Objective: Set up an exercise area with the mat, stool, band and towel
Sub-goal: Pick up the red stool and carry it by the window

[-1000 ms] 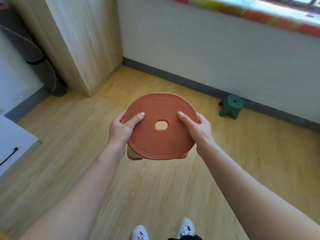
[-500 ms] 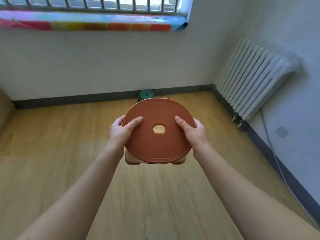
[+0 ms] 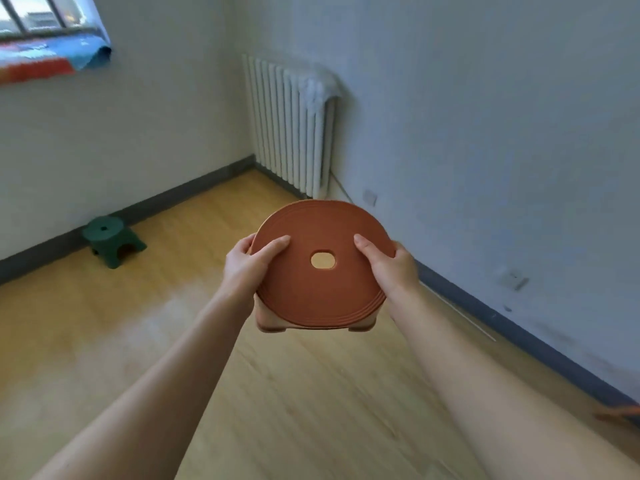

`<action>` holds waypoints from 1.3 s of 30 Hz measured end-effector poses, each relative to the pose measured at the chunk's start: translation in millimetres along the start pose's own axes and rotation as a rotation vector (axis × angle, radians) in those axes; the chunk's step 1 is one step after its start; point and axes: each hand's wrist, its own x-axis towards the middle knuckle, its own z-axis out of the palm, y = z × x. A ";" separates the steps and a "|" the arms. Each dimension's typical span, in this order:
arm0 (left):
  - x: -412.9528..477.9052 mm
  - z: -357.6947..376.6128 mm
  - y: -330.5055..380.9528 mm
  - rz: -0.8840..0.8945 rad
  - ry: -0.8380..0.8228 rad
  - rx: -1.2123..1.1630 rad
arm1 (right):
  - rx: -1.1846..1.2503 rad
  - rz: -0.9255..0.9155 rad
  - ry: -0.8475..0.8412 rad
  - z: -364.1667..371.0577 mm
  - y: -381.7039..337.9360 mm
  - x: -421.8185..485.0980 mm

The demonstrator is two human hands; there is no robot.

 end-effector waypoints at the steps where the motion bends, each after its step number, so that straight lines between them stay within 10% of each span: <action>1: 1.6 17.3 -0.1 0.000 -0.019 0.019 | 0.001 0.007 0.023 -14.6 2.0 6.7; 25: 89.4 549.6 -31.9 -0.075 -0.767 0.339 | 0.200 0.317 0.704 -387.4 55.7 231.0; 39: -18.8 786.2 -135.3 -0.190 -0.868 0.477 | 0.211 0.417 0.653 -642.7 181.6 275.2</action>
